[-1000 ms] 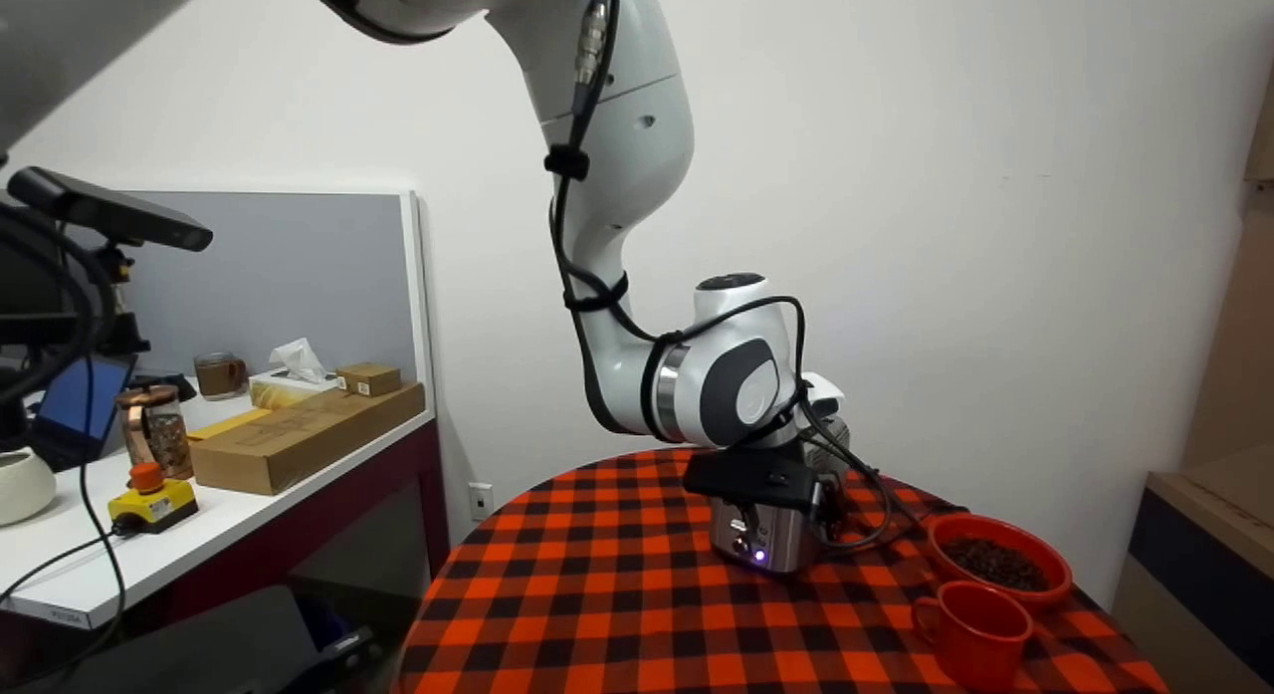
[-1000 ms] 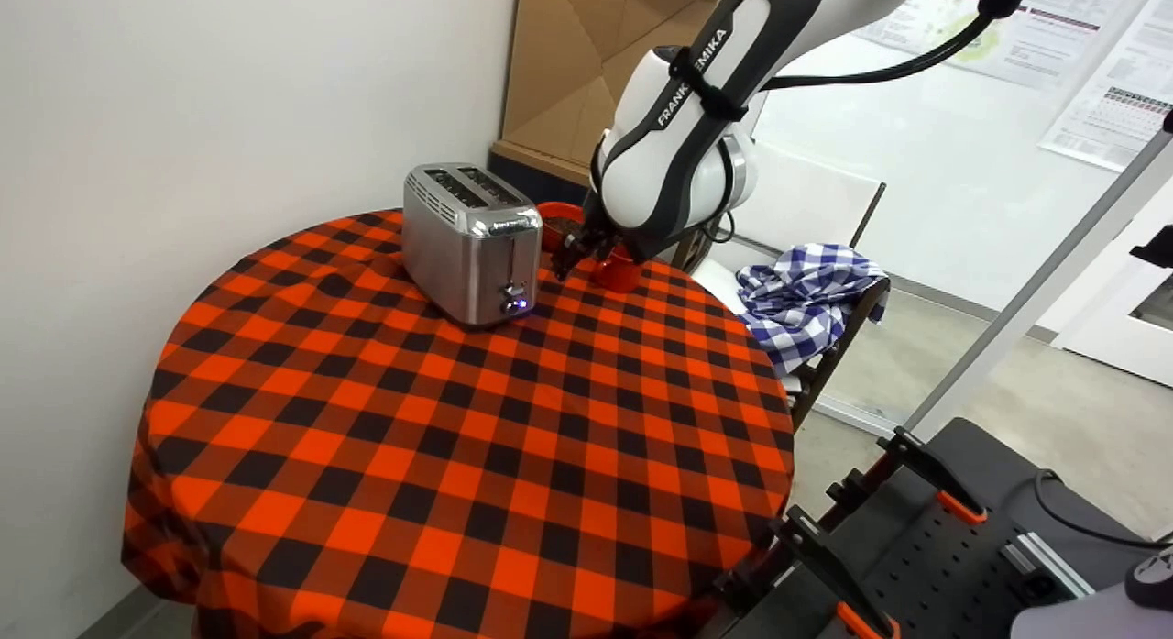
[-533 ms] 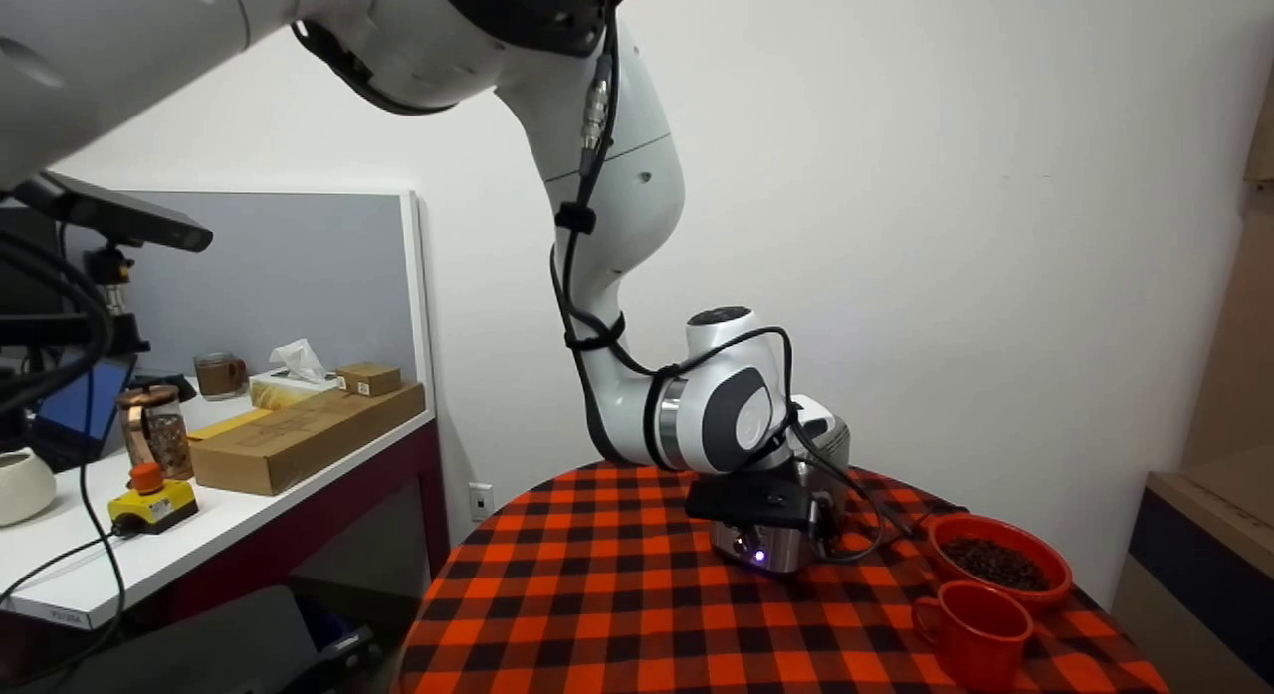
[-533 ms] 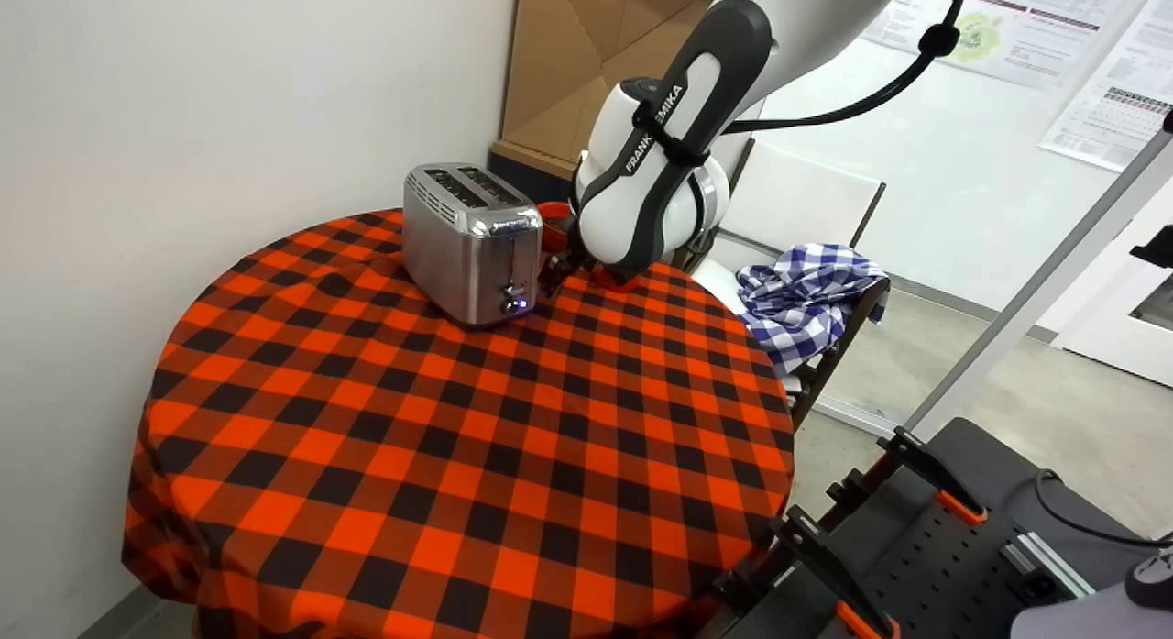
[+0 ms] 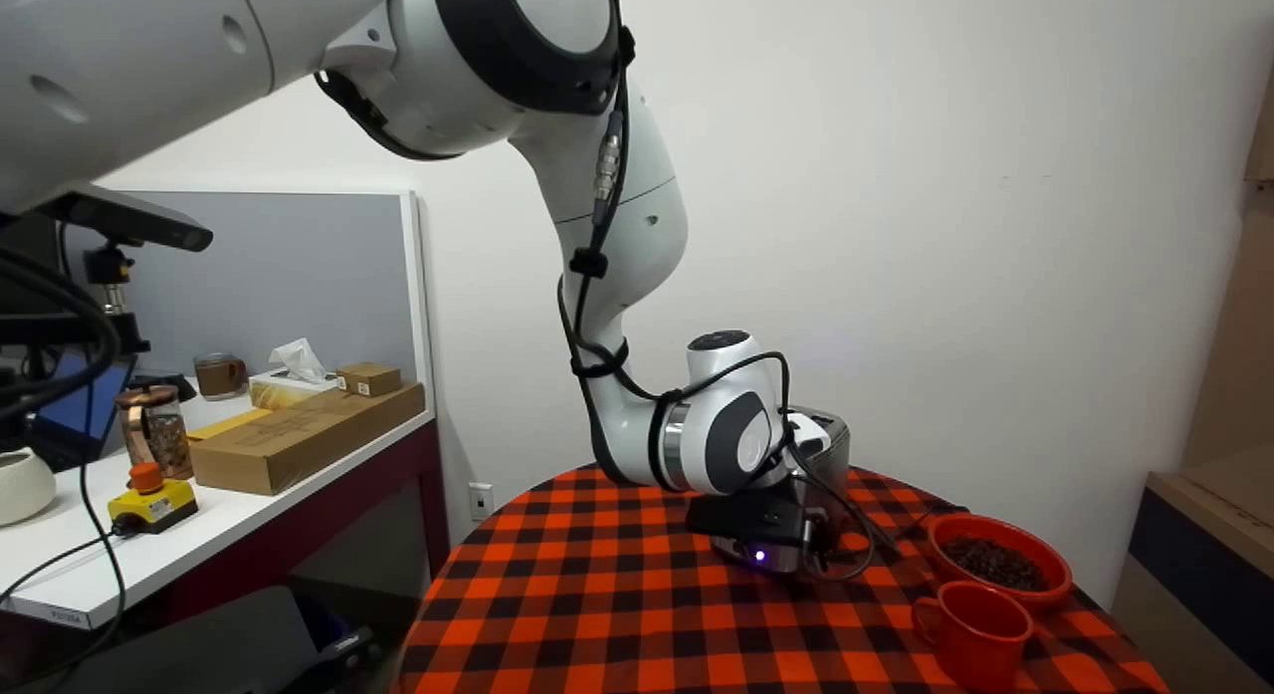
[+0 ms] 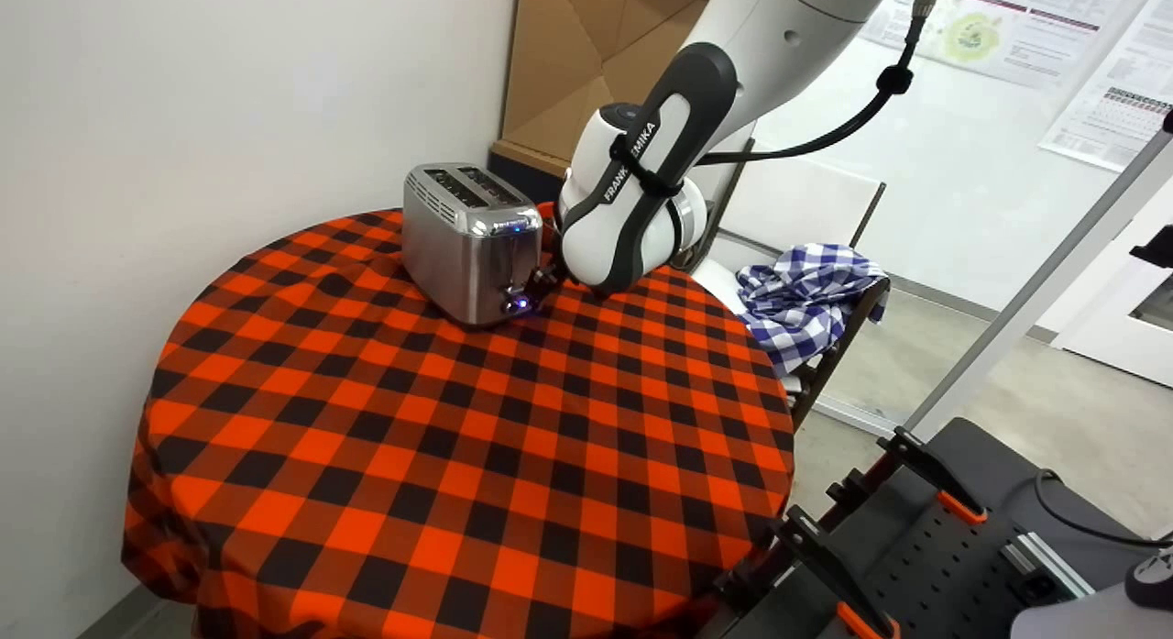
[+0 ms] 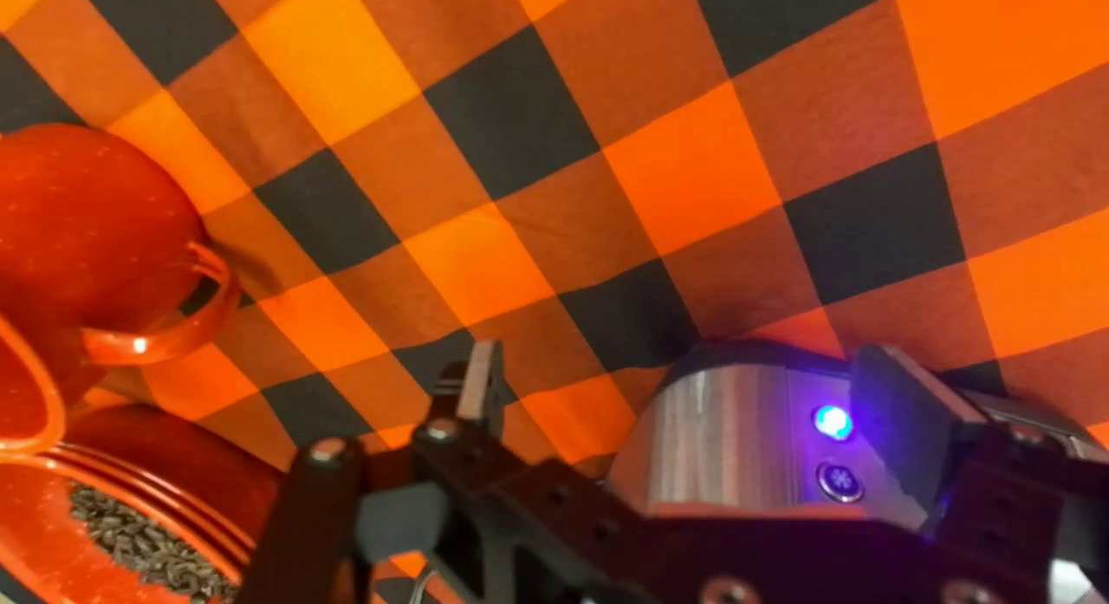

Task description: Switch off the toaster

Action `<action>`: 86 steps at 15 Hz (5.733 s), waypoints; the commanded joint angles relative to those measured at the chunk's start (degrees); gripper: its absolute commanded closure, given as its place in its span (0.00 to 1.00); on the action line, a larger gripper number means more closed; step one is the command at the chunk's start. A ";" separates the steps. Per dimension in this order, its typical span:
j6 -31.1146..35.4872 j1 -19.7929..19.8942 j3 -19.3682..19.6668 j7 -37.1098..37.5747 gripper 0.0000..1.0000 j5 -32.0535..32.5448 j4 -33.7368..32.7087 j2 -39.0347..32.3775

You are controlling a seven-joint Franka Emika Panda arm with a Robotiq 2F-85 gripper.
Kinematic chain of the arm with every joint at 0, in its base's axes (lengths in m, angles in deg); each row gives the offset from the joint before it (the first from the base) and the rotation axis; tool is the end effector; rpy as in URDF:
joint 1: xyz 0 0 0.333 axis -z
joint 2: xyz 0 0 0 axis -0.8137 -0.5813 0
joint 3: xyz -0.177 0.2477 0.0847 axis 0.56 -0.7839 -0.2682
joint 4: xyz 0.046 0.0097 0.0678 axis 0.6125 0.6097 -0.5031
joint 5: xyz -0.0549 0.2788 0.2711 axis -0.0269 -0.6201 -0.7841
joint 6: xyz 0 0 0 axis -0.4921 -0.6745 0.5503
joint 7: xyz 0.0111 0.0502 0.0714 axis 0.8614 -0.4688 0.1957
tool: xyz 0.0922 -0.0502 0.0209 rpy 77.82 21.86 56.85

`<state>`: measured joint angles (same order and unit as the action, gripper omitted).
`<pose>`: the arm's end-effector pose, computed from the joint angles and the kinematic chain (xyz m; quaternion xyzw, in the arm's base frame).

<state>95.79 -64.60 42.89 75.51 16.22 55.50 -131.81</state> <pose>0.6414 0.0062 0.0375 0.9718 0.1382 0.1666 0.0931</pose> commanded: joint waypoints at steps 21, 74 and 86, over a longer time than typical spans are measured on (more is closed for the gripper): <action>6.00 6.12 -5.30 0.52 0.00 -1.96 -5.73 -5.10; 1.33 10.10 -8.84 -3.33 0.00 -0.92 -4.38 -2.76; 4.26 8.79 -8.21 -1.20 0.00 -2.41 -7.00 -5.18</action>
<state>99.93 -54.97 34.08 73.58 14.71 50.46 -135.54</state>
